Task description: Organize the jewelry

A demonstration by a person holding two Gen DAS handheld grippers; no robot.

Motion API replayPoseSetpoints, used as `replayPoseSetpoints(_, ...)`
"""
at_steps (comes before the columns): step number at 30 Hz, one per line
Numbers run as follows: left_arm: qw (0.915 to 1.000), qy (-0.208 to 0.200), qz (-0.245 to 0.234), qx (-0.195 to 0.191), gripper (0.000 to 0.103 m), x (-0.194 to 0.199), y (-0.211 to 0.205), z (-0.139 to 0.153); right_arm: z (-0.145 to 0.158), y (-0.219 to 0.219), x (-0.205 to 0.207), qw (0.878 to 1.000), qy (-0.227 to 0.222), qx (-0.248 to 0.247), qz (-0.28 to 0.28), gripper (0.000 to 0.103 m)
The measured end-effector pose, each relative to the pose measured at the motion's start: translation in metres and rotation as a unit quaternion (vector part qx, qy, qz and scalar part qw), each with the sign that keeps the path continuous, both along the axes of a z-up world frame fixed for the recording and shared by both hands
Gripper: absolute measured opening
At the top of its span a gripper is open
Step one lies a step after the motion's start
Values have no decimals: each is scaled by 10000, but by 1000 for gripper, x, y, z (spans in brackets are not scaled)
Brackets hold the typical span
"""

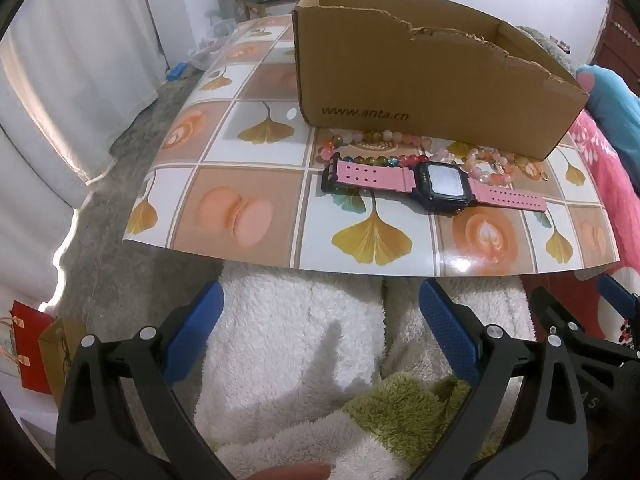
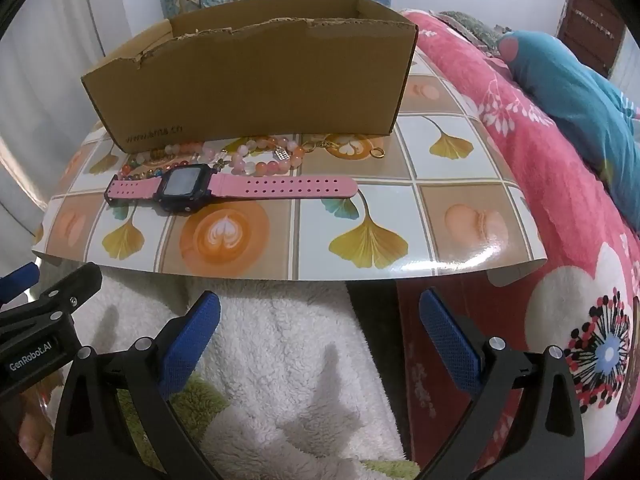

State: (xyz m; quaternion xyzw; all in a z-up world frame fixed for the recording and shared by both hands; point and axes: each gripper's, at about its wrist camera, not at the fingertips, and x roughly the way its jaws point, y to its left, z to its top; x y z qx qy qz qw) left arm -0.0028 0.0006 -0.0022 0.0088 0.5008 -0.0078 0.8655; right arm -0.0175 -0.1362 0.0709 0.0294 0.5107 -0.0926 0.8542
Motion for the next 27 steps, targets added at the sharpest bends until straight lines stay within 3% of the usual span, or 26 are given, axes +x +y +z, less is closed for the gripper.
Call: replayPoseSetpoints(27,10000,46,-60,-42,94,5,-2,-2,4,-1,2,10000,9,-43,-51,97)
